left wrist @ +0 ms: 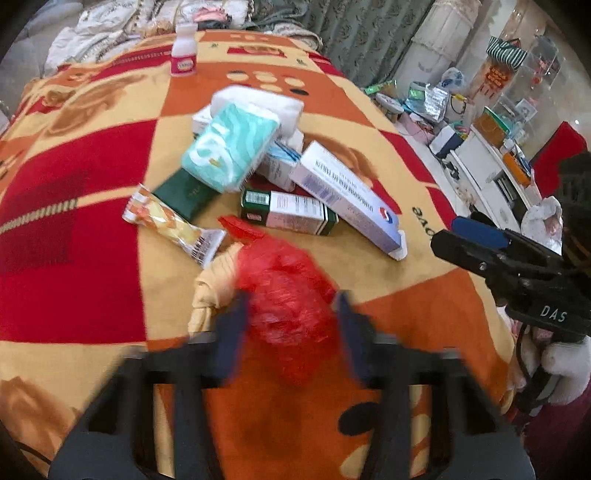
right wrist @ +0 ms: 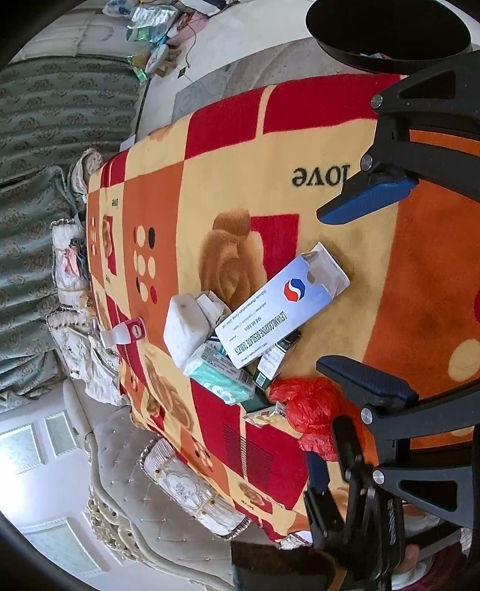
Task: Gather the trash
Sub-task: 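Grasp the red plastic bag with the left tool while the right tool grasps the beige cloth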
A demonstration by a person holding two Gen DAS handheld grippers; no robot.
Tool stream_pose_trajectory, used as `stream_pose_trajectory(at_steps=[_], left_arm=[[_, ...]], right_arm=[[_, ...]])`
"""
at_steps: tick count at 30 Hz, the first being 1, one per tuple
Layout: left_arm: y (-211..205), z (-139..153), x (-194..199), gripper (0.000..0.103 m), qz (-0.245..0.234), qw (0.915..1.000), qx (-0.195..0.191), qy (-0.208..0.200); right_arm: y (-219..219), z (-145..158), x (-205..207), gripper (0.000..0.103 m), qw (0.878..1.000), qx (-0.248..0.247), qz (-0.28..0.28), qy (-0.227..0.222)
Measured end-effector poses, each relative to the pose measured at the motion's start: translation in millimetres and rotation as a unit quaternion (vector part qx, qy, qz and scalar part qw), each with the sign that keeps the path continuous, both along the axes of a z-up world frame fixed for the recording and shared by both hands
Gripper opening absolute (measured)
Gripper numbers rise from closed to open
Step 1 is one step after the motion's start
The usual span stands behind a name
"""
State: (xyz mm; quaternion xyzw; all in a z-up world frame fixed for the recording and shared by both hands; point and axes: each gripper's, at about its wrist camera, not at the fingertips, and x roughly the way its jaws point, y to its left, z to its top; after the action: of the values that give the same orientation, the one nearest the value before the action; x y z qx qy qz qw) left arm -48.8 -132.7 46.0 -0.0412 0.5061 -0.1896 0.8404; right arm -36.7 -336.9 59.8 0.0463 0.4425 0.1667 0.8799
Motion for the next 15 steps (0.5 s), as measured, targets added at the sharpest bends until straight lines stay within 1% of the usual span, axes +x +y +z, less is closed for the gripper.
stream_pose_trajectory(at_steps=[1,2,3,5,7,8,10,11,14,15], left_arm=[[2.4,0.9,0.0,0.026,0.000,1.0000,-0.005,0.000],[5.3,4.7,-1.7,0.020,0.001,0.9999,-0.015,-0.004],[9.0,11.1,-4.0,0.017,-0.002,0.9996,-0.027,-0.007],[17.4,25.5,-8.5,0.017,-0.006,0.9989,-0.045,-0.014],[29.9,42.5,-13.6,0.017,-0.004,0.9980,-0.054,-0.035],[40.1,52.3,-15.4,0.017,0.004,0.9974,-0.055,-0.046],[55.0,61.7,-14.7,0.017,0.016,0.9968,-0.057,-0.055],[66.2,66.4,-14.3,0.017,0.027,0.9963,-0.051,-0.063],[88.0,65.7,-12.8,0.017,0.062,0.9947,-0.022,-0.079],[98.5,61.7,-11.6,0.017,0.075,0.9943,-0.022,-0.073]], right_arm=[[-0.5,-0.5,0.7,0.071,1.000,0.000,-0.001,0.001],[-0.1,-1.1,1.0,0.071,1.000,0.000,-0.001,0.002],[0.2,-1.4,1.6,0.071,1.000,0.001,-0.001,0.003],[1.9,-1.6,2.0,0.071,1.000,0.004,0.003,0.005],[6.8,-1.6,2.6,0.071,1.000,0.006,0.009,0.006],[12.0,-1.8,3.5,0.071,1.000,0.007,0.015,0.007],[21.2,-3.5,5.0,0.071,0.999,0.013,0.027,0.010],[27.0,-4.9,5.4,0.071,0.999,0.018,0.035,0.013],[53.9,-12.6,6.9,0.071,0.997,0.037,0.066,0.028],[65.2,-15.6,7.6,0.071,0.996,0.039,0.077,0.031]])
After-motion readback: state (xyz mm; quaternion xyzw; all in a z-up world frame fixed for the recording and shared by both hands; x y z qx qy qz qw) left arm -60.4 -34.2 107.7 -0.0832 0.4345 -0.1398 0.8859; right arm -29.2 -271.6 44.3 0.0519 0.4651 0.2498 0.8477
